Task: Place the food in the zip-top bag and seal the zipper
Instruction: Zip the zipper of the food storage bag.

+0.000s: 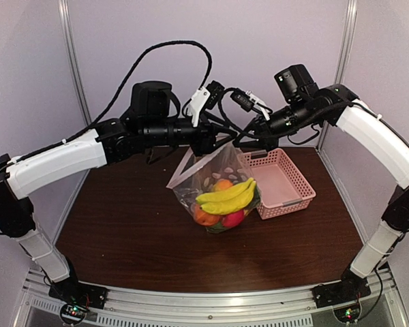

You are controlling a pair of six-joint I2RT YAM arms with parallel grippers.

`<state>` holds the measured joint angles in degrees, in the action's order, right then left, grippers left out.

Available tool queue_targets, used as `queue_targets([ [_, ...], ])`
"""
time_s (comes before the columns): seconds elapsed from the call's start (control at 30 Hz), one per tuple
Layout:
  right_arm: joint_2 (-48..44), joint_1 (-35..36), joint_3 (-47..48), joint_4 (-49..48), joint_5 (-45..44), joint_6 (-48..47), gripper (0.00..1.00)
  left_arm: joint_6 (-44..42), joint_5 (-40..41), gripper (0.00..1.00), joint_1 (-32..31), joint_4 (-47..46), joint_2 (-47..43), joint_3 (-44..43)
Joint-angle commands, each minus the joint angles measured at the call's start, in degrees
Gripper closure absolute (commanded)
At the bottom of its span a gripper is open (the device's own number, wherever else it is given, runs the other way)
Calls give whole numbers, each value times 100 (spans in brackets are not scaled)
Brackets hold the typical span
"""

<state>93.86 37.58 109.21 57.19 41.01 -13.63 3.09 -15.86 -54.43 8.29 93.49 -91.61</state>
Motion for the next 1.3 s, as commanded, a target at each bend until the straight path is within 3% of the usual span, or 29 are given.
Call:
queue_targets([
  [0.0, -237, 34, -39, -221, -41, -12, 100, -1, -16, 61, 3, -3, 81, -102],
  [1.27, -273, -185, -221, -459, -149, -50, 100, 69, -292, 92, 120, 324, 61, -153],
])
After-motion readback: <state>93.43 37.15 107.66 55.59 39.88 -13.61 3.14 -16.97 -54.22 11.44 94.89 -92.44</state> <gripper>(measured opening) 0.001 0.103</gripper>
